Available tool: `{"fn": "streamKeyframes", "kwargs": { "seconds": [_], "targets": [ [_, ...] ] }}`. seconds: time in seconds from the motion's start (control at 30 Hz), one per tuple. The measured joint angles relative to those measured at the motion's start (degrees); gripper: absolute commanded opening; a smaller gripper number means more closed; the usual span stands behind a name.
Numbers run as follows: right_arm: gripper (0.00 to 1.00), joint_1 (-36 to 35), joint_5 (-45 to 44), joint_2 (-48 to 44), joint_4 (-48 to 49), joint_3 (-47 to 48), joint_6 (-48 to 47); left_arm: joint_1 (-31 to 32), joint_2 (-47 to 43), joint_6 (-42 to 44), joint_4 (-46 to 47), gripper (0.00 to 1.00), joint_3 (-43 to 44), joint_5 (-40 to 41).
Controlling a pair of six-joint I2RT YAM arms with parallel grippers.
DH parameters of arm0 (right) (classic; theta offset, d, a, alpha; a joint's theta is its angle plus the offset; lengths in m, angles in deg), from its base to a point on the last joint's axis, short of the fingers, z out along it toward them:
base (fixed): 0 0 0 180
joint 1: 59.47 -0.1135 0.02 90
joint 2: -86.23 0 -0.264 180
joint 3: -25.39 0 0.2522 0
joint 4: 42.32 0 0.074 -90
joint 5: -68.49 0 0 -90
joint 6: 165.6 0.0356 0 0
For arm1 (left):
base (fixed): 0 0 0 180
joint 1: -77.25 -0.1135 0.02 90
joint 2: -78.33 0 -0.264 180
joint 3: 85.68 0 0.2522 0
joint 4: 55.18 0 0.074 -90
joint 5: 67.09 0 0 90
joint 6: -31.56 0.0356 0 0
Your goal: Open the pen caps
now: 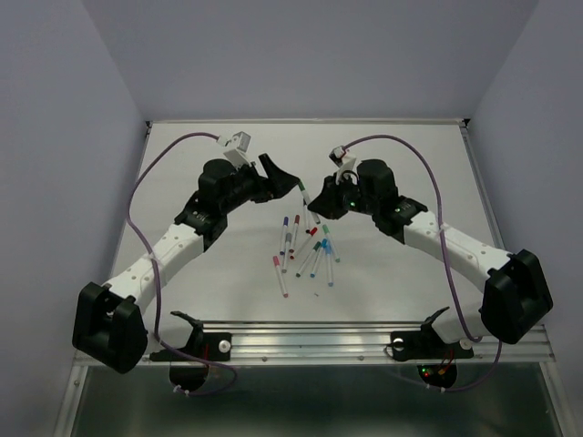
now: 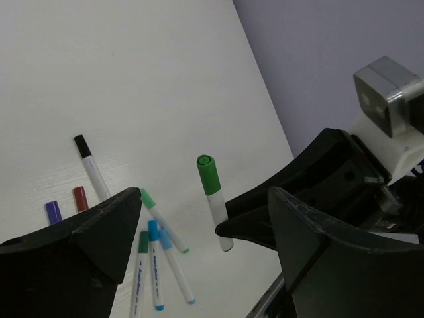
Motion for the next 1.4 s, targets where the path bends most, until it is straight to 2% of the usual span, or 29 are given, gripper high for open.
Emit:
{"fn": "streamKeyframes", "kwargs": {
  "seconds": [0.1, 0.13, 0.23, 0.33, 0.37, 0.47, 0.6, 0.97, 1.07, 1.4],
  "targets": [
    [0.01, 0.00, 2.29, 0.02, 0.28, 0.81, 0.66, 1.51, 2.49, -0.17, 0.07, 0.84, 0.09, -0.07],
    [0.01, 0.00, 2.84, 0.13, 0.33, 1.14, 0.94, 1.95, 3.04, -0.22, 0.07, 0.78, 0.13, 0.02],
    [0.01, 0.00, 4.44, 0.85, 0.37, 2.36, 1.42, 2.64, 3.52, -0.46, 0.02, 0.77, 0.35, 0.42],
    [0.01, 0.00, 5.35, 1.33, -0.15, 3.13, 1.84, 3.32, 3.56, -0.48, 0.11, 0.70, 1.20, 0.94],
    [0.01, 0.00, 5.73, 1.55, -0.63, 3.58, 2.12, 3.52, 3.58, -0.42, 0.15, 0.65, 1.46, 1.14],
    [0.01, 0.00, 6.38, 2.34, -2.45, 5.42, 2.60, 4.00, 3.87, -0.46, 0.57, 0.64, 2.05, 1.60],
    [0.01, 0.00, 6.71, 3.48, -4.83, 7.87, 3.72, 4.28, 4.70, -0.52, 0.55, 0.58, 2.08, 2.01],
    [0.01, 0.00, 8.17, 5.18, -10.27, 11.13, 5.38, 5.09, 5.38, -0.46, 0.37, 0.54, 2.58, 4.98],
    [0.01, 0.00, 8.57, 5.29, -11.45, 11.17, 5.38, 5.25, 5.38, -0.46, 0.31, 0.50, 2.69, 5.70],
    [0.01, 0.00, 8.66, 5.29, -13.07, 11.87, 5.57, 5.29, 5.40, -0.35, 0.00, 0.50, 2.69, 6.36]
  ]
}}
